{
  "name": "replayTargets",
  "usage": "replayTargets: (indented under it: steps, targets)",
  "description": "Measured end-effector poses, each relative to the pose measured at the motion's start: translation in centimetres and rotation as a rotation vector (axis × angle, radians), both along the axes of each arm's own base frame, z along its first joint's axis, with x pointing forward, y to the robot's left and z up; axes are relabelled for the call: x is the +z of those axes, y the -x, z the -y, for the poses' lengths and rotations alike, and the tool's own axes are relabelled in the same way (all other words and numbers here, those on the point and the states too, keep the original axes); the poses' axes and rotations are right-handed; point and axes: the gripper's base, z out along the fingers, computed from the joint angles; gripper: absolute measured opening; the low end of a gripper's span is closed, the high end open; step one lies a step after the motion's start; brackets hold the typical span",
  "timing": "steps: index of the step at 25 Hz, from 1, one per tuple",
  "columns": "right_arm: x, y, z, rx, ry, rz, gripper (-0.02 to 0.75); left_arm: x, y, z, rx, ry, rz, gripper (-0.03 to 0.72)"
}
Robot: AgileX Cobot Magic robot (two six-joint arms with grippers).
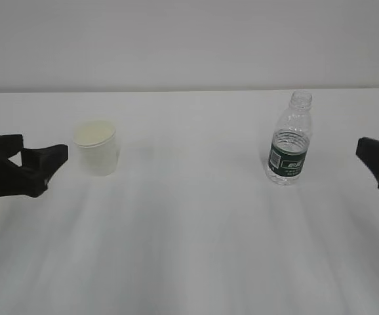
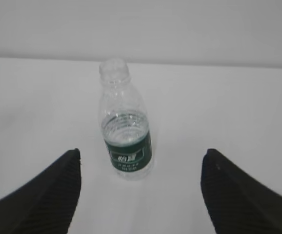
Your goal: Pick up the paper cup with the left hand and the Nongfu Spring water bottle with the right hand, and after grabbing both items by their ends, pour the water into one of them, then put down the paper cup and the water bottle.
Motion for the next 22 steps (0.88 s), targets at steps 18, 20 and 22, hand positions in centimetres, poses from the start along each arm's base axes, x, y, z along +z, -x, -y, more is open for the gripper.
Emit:
replayTargets:
  steps: [18, 20, 22]
  targets:
    - [-8.1, -3.0, -1.5, 0.095, -0.141, 0.034, 0.609, -5.2, -2.1, 1.6, -0.083, 0.1, 0.087, 0.645]
    - [-9.4, -3.1, -1.5, 0.085, -0.127, -0.012, 0.609, -5.9, -2.1, 1.6, -0.082, 0.096, 0.067, 0.641]
    - [-10.5, -3.2, -1.4, 0.088, -0.092, -0.046, 0.609, -6.6, -2.1, 1.6, -0.083, 0.089, 0.044, 0.636]
